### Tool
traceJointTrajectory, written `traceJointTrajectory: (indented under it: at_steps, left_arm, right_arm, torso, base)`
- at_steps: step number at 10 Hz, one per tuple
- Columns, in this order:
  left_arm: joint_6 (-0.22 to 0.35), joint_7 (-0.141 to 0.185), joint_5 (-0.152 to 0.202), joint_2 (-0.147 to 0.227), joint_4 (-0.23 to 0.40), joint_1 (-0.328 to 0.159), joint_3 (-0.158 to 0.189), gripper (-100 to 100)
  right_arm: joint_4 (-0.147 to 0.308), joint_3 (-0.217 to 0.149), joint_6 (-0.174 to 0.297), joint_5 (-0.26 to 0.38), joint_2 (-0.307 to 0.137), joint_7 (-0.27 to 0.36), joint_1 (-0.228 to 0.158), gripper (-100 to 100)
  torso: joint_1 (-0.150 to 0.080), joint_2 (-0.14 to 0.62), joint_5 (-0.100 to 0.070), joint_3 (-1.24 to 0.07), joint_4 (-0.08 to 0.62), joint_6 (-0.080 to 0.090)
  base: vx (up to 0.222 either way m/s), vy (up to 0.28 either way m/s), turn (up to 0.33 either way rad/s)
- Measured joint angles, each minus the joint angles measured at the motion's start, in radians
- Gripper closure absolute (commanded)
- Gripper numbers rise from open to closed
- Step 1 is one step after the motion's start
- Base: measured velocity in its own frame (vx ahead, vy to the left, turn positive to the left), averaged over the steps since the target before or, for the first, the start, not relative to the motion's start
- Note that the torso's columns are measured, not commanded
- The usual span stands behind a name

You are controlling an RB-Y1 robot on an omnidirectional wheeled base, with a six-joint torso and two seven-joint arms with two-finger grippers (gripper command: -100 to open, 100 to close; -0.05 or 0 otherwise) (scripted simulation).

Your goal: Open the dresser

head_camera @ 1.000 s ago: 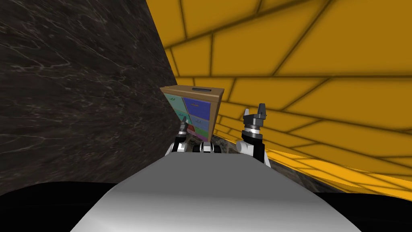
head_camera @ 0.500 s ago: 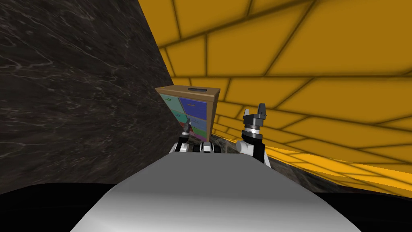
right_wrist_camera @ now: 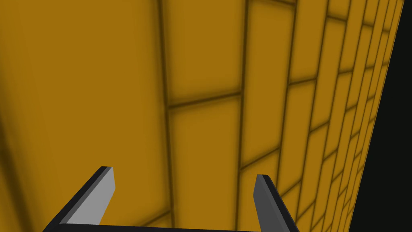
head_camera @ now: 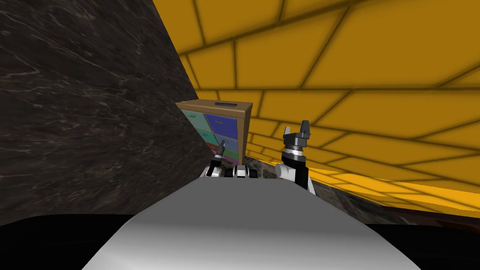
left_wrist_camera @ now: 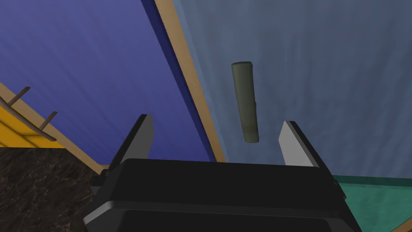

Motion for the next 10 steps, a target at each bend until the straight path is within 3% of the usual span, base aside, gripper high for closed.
traceJointTrajectory:
  at_steps: [4,6,7,10]
  left_arm:
    - [0.007,0.001,-0.013,0.018,0.076,-0.027,-0.021,-100]
    - [0.020,0.003,-0.013,0.021,0.066,-0.030,-0.020,-100]
    - [0.024,0.004,-0.013,0.021,0.064,-0.031,-0.020,100]
    - [0.018,0.011,-0.015,0.037,0.019,0.004,-0.041,100]
  right_arm:
    - [0.000,0.000,0.000,0.000,0.000,0.000,0.000,0]
    - [0.000,0.000,0.000,0.000,0.000,0.000,0.000,0]
    - [0.000,0.000,0.000,0.000,0.000,0.000,0.000,0]
    - [0.000,0.000,0.000,0.000,0.000,0.000,0.000,0]
  torso:
    - [0.000,0.000,0.000,0.000,0.000,0.000]
    - [0.000,-0.003,0.000,-0.002,-0.001,0.000]
    - [0.000,-0.001,0.000,-0.001,-0.001,0.000]
    - [0.007,0.006,0.002,0.004,0.000,-0.003]
  base:
    - [-0.008,-0.023,-0.049]
    - [0.053,-0.017,-0.010]
    - [0.006,-0.002,0.001]
    - [-0.132,0.045,0.093]
